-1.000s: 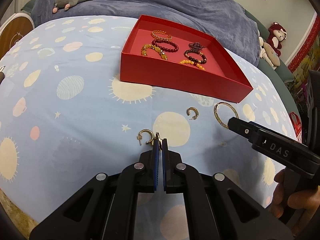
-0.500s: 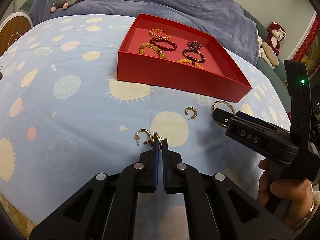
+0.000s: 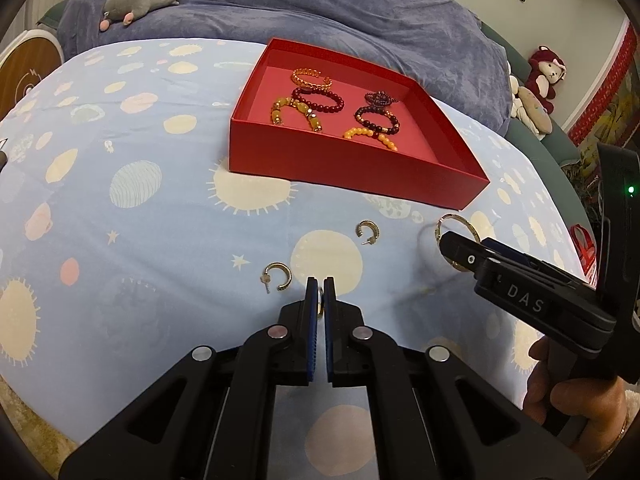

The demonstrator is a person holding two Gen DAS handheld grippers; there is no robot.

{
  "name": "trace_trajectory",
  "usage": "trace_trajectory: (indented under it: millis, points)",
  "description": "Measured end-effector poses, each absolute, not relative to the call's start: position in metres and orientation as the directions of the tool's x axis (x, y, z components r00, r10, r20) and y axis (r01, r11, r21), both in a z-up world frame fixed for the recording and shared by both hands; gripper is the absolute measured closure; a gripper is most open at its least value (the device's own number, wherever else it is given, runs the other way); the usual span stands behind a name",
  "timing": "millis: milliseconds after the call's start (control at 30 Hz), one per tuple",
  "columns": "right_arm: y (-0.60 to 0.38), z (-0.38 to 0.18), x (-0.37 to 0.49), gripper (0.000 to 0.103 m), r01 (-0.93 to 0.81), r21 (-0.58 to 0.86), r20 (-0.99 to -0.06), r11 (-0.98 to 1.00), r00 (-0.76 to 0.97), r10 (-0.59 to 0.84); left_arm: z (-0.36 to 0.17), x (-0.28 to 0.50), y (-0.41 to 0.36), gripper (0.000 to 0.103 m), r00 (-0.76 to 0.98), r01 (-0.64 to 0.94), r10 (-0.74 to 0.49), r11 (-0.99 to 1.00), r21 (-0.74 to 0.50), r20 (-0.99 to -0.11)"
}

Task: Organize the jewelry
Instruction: 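Lift the gold bangle with the right gripper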

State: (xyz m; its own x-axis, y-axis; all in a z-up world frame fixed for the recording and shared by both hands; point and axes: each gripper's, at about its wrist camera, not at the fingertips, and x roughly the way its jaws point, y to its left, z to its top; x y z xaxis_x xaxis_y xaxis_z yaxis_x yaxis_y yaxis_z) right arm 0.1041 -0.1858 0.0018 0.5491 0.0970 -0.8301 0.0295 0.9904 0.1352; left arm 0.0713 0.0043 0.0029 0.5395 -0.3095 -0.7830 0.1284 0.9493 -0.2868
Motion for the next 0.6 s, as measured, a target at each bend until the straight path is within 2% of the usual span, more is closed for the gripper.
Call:
trace_trajectory:
  millis: [600]
  points:
    - [-0.198, 0.038, 0.075, 0.046, 0.032, 0.189, -0.791, 0.982, 0.597, 0.133, 0.044, 0.07, 0.011, 0.1, 0.584, 0.131, -0.321, 0.944, -0.303, -0.745]
